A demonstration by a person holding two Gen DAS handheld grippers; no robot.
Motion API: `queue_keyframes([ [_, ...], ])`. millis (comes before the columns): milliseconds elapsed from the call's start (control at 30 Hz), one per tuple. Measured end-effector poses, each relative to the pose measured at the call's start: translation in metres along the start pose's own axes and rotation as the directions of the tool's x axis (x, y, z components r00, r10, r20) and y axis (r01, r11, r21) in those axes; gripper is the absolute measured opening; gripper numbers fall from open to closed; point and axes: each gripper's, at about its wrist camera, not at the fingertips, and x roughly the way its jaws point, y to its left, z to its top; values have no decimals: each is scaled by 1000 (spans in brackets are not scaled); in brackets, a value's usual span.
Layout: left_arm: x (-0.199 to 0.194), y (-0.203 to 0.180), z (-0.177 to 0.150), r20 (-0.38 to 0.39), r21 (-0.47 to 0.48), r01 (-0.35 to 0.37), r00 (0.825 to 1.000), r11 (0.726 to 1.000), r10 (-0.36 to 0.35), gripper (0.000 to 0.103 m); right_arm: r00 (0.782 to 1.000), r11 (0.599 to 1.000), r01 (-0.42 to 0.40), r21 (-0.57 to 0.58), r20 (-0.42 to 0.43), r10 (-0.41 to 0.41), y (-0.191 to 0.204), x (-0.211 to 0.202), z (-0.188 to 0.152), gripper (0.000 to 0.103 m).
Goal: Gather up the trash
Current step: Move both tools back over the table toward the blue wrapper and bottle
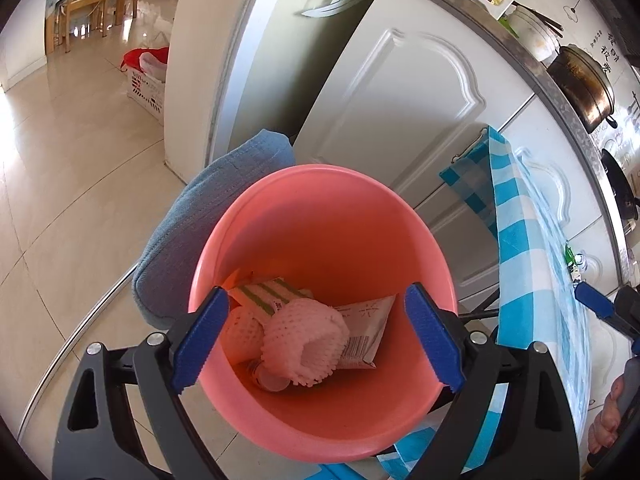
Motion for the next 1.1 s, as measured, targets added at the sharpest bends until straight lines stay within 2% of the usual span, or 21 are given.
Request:
queue_keyframes([
  [133, -11, -6, 2, 16, 8, -2, 1000, 1000, 2, 90, 997, 995, -33, 95, 78, 26, -28, -21, -8, 93],
  [400, -28, -47, 11, 33, 71, 22, 999, 997, -25, 90, 978, 979, 15, 202, 203, -57, -84, -75, -16, 93],
  [567, -29, -90, 11, 16, 143, 64, 998, 988, -67, 90, 949, 956, 62, 288, 280, -146, -124, -120, -24, 93],
  [733, -25, -142, 8, -8, 223, 108, 994, 969, -109, 94, 909, 922, 84, 378, 350, -226, -169, -166, -40, 93],
  [900, -19, -191, 1, -38, 302, 146, 989, 942, -141, 95, 875, 877, 67, 476, 394, -281, -209, -197, -67, 93],
  [1100, -10, -247, -14, -94, 378, 188, 982, 907, -164, 96, 845, 830, 30, 557, 430, -319, -246, -224, -97, 93],
])
